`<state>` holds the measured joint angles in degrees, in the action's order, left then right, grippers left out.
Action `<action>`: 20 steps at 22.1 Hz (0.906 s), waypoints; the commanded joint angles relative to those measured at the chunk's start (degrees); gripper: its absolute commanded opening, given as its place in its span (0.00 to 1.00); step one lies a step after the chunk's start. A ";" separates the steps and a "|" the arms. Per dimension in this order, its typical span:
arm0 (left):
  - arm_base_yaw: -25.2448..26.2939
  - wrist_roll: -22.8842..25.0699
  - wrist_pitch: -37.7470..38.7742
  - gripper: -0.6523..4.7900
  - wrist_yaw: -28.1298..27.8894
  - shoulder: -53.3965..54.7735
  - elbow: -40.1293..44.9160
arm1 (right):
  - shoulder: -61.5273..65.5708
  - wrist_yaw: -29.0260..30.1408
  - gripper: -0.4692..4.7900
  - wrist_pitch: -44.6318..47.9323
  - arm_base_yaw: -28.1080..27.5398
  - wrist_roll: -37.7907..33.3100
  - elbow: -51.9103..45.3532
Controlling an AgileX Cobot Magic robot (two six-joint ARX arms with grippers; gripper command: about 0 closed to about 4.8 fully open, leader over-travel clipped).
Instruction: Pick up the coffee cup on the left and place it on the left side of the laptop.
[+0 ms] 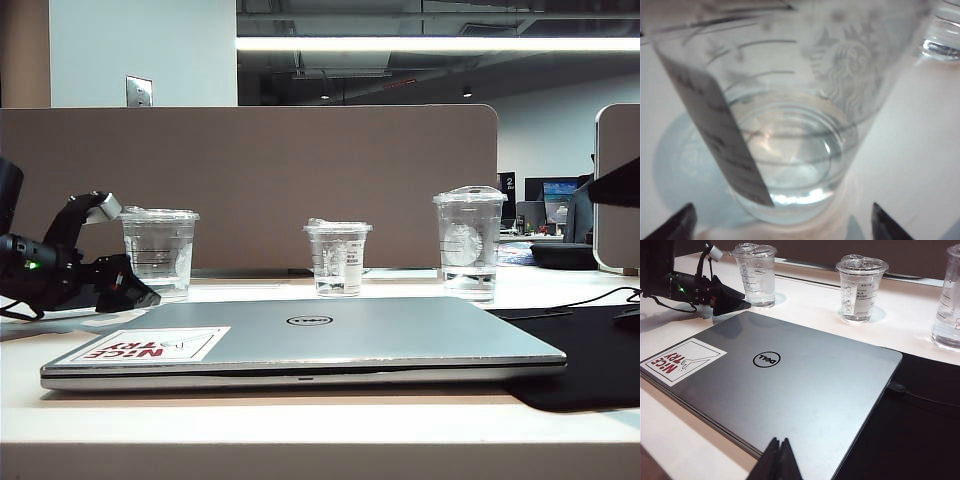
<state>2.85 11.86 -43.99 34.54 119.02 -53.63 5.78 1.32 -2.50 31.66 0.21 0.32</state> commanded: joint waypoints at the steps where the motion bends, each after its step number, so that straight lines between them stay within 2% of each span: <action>1: 0.04 -0.13 -0.46 1.00 1.99 0.28 -1.55 | 0.04 -0.09 0.08 1.01 0.04 -0.17 -0.24; 9: 0.02 -0.50 8.17 1.00 4.50 3.17 -9.29 | 0.07 -0.09 0.08 1.01 0.04 -0.17 -0.24; 20: -0.44 -0.50 8.28 1.00 6.84 3.48 -10.12 | 0.07 -0.11 0.08 1.01 0.04 -0.17 -0.24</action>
<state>2.68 11.55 -35.09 40.45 122.56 -63.64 5.78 1.30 -2.50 31.64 0.21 0.32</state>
